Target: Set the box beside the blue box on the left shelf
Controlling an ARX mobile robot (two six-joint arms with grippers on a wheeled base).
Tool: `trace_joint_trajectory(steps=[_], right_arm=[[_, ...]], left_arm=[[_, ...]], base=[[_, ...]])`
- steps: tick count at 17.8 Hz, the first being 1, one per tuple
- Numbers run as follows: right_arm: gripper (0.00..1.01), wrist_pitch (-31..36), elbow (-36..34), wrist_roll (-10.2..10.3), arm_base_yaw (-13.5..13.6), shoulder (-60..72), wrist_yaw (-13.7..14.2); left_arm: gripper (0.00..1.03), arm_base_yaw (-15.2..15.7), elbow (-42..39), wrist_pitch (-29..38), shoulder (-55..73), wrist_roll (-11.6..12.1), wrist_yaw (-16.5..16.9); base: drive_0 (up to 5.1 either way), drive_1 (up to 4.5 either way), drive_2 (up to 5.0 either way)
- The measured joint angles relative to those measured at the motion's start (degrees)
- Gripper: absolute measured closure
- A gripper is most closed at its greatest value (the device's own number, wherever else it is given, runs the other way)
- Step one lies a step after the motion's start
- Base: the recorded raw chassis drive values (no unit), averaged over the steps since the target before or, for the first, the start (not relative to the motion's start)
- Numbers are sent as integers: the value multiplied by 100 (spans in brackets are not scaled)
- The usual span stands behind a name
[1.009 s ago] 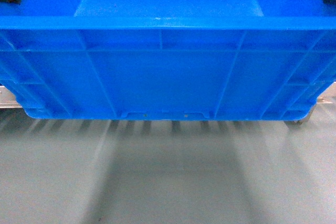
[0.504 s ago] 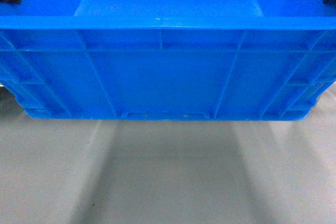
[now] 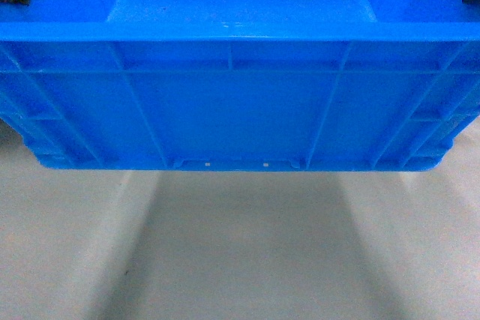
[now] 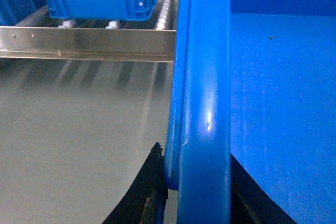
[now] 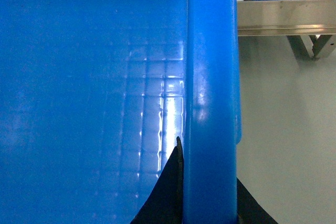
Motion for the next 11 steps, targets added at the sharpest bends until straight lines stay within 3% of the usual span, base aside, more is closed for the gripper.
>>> trace_joint_trajectory(steps=[8,11], right_arm=[[94,0,0,0,0,0,0],[94,-13,0,0,0,0,0]], left_arm=[[84,0,0,0,0,0,0],[84,0,0,-7,0,0,0]], base=[[0,0,0],[0,425,-426]])
